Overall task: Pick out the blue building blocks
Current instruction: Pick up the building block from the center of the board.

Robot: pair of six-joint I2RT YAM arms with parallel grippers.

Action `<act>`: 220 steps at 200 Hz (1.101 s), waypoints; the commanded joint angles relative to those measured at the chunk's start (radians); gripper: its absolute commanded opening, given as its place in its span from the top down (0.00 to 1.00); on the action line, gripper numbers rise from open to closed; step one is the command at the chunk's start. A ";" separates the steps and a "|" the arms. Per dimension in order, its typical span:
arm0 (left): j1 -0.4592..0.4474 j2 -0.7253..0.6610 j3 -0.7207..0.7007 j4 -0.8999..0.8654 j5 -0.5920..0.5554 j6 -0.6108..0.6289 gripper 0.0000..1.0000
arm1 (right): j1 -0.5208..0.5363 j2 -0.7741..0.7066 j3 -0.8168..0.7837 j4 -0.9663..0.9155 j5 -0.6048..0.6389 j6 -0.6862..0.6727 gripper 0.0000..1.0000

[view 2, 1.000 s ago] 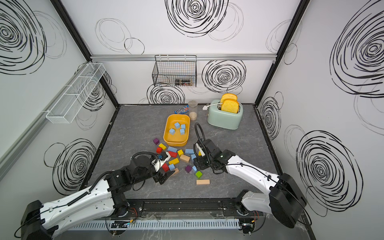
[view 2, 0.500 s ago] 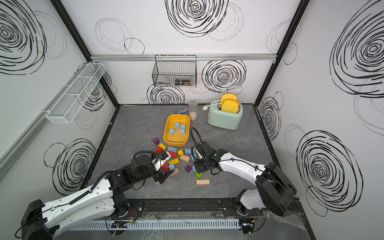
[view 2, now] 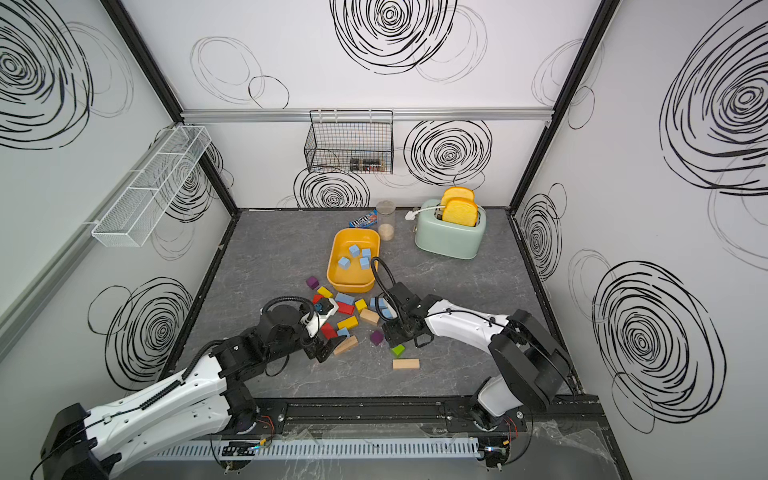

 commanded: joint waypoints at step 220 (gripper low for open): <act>0.084 0.059 0.026 0.080 0.075 0.009 0.04 | 0.018 0.088 0.052 0.034 0.030 -0.021 0.53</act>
